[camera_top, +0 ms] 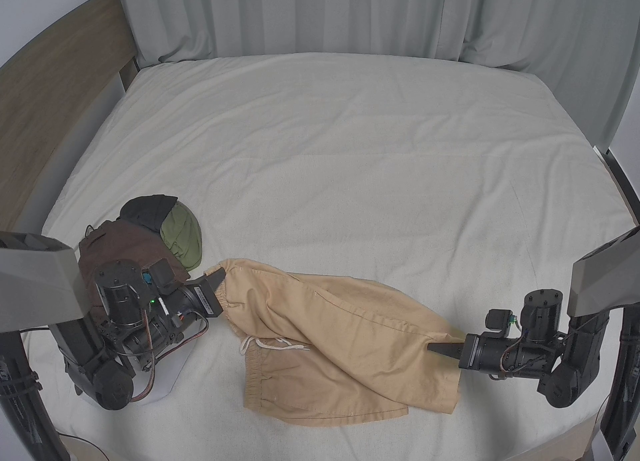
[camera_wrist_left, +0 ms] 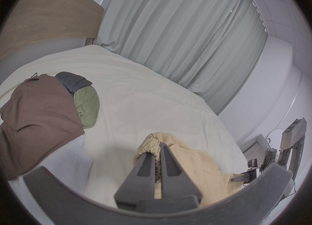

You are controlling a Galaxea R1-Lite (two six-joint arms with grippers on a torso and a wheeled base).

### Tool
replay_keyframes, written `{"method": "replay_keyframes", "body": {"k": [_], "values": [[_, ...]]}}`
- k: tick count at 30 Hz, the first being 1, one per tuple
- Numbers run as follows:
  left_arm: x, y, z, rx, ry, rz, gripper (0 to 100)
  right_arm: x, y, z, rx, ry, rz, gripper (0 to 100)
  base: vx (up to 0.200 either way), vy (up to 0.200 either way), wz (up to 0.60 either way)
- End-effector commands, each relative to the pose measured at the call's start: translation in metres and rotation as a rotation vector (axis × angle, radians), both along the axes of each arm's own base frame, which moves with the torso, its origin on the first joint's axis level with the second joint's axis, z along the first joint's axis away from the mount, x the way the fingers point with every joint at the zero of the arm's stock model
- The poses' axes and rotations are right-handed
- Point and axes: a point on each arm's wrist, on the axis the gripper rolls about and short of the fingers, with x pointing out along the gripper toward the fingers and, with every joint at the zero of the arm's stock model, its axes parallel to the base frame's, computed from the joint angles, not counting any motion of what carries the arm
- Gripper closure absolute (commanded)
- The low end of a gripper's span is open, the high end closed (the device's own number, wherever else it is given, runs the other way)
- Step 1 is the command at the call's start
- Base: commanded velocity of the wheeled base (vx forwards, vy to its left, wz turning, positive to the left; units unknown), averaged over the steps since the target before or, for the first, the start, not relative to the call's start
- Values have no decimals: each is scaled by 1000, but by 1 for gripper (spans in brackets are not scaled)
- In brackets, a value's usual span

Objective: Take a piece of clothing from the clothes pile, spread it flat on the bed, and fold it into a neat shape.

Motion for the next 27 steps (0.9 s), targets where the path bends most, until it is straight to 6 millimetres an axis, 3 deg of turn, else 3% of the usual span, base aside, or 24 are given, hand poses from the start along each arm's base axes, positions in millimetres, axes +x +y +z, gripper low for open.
{"method": "replay_keyframes", "body": {"k": [1,13,27], "values": [[5,-2,5,-15,-27,1,100,1,0,12,14,-46,-2,100,0,0,0],[25,-1,23,-72,-118,25,100,12,1,52,71,-226,-12,100,0,0,0],[31,8,34,-87,-162,28,100,21,-3,58,79,-268,-31,100,0,0,0]]}}
